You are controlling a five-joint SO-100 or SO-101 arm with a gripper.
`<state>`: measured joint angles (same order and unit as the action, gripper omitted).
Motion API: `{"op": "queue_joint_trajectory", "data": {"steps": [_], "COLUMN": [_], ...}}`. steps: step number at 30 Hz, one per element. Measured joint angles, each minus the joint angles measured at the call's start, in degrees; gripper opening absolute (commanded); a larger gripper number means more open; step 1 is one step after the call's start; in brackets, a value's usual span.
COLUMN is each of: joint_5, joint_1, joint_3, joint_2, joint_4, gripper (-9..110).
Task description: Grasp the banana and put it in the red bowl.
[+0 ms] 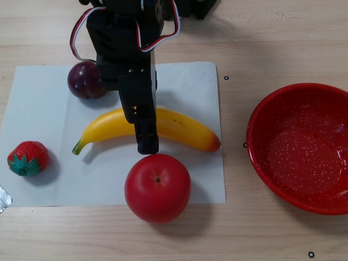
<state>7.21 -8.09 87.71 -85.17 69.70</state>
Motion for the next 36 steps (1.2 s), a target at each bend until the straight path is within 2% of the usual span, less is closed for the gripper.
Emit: {"op": "queue_joint_trajectory", "data": {"steps": [10, 16, 26, 36], "joint_5": [0.2, 0.0, 0.4, 0.2], "joint_1": [0.0, 0.0, 0.0, -0.5], "joint_3": [2.0, 2.5, 2.5, 2.5], "joint_2": [0.0, 0.0, -0.4, -0.4], "joint_4": [-2.5, -2.5, -2.0, 2.3], "gripper": [42, 30, 1, 0]}}
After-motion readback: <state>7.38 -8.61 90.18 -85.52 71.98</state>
